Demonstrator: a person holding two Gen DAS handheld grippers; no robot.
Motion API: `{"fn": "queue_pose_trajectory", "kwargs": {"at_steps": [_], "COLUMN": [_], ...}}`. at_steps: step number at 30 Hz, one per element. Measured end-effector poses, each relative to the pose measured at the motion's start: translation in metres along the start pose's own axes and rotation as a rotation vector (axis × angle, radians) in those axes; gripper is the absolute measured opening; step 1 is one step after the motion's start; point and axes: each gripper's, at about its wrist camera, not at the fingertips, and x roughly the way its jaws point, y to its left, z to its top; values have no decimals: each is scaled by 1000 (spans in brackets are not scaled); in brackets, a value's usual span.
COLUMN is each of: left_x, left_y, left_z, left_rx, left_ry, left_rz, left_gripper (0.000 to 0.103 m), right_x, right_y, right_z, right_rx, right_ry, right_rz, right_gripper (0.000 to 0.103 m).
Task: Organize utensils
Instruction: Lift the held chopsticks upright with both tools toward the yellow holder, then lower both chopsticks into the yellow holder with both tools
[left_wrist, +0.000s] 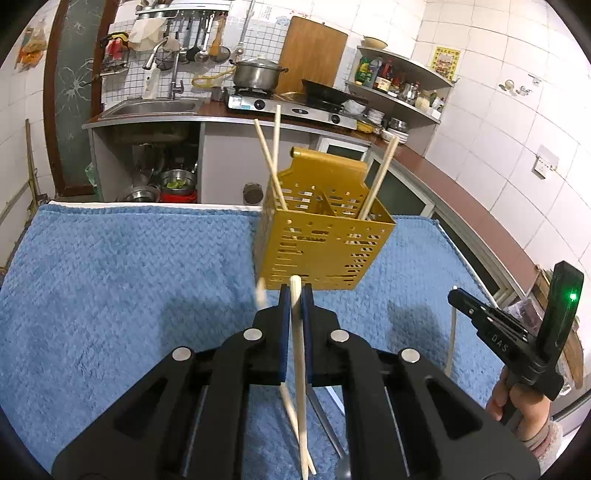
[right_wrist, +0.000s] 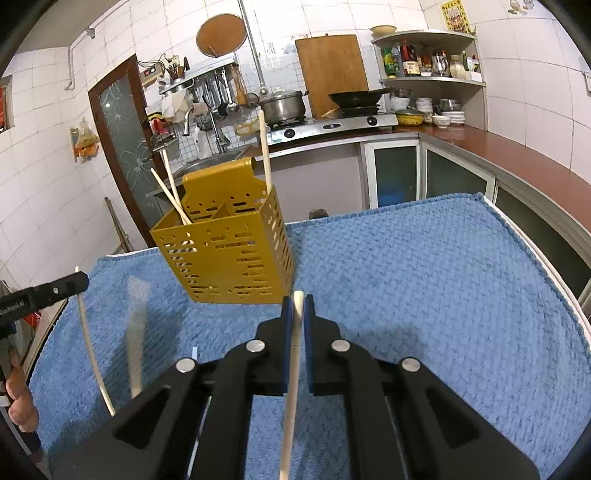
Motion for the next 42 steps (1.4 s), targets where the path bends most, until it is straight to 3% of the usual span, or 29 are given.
{"fn": "queue_pose_trajectory", "kwargs": {"at_steps": [11,33,42], "left_x": [-10,-46,-50], "left_y": [0,-6,-7], "left_z": [10,20,41], "left_rx": [-1,27,32], "left_ry": [-41,-153,-187], "left_rz": [-18,-18,-16], "left_gripper": [4,4,4], "right_x": [-7,-61,-72], "right_y": [-3,23,28], "right_z": [9,35,55], "right_rx": [17,-51,-68], "right_ry": [-37,-208,-261], "right_rz": [18,50,46], "right_gripper": [6,6,6]}}
